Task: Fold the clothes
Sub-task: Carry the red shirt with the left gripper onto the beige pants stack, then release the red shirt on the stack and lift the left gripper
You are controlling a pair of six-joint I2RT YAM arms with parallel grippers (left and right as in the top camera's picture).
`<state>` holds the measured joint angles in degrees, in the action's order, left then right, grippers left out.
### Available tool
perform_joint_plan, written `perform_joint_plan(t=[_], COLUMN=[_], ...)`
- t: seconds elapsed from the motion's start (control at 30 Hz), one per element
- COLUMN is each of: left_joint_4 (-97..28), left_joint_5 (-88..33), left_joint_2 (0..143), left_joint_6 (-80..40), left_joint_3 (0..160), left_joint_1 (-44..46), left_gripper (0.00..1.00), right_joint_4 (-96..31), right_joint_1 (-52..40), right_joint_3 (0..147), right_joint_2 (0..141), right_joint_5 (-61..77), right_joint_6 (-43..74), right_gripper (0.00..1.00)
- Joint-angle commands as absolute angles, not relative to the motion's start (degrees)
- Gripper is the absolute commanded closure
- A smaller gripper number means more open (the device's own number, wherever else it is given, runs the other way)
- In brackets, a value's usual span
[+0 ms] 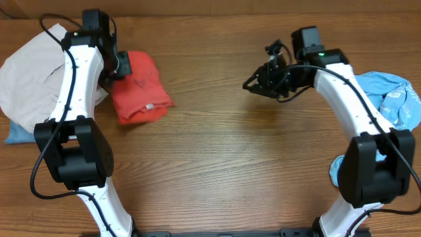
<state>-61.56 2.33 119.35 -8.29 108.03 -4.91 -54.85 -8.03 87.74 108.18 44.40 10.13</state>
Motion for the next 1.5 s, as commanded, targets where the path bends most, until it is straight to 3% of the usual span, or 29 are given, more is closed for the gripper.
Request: perform_joint_plan(t=[0.0,0.13,0.4,1.13,1.47], left_joint_4=[-62.48,-63.68,-65.56,-60.75,-61.49], left_joint_5=[12.64,18.7,19.44,1.89,-1.13], left_joint_2=[116.97,116.97,116.97,117.12,122.06], left_joint_6=[-4.8,-2.5,-1.65,-1.48,-1.74], left_joint_3=[113.84,118.32,124.79,128.75,128.29], left_joint_1=[-4.71,-5.26,-8.82,-32.73,-35.73], left_gripper=[0.96,0.96,0.96,0.96,0.95], right_joint_4=[-57.65,-60.34,-60.36,-60.38,-60.69], right_joint_1=[-7.18,-7.01,-7.01,-7.01,-7.01], right_joint_3=[87.94,87.94,87.94,87.94,87.94], right_joint_2=[107.28,107.28,107.28,107.28,107.28], right_joint_5=[42.46,39.2,38.98,38.39,38.39], right_joint_6=[5.74,5.41,4.45,4.49,4.67], right_gripper=[0.68,0.68,0.68,0.67,0.67])
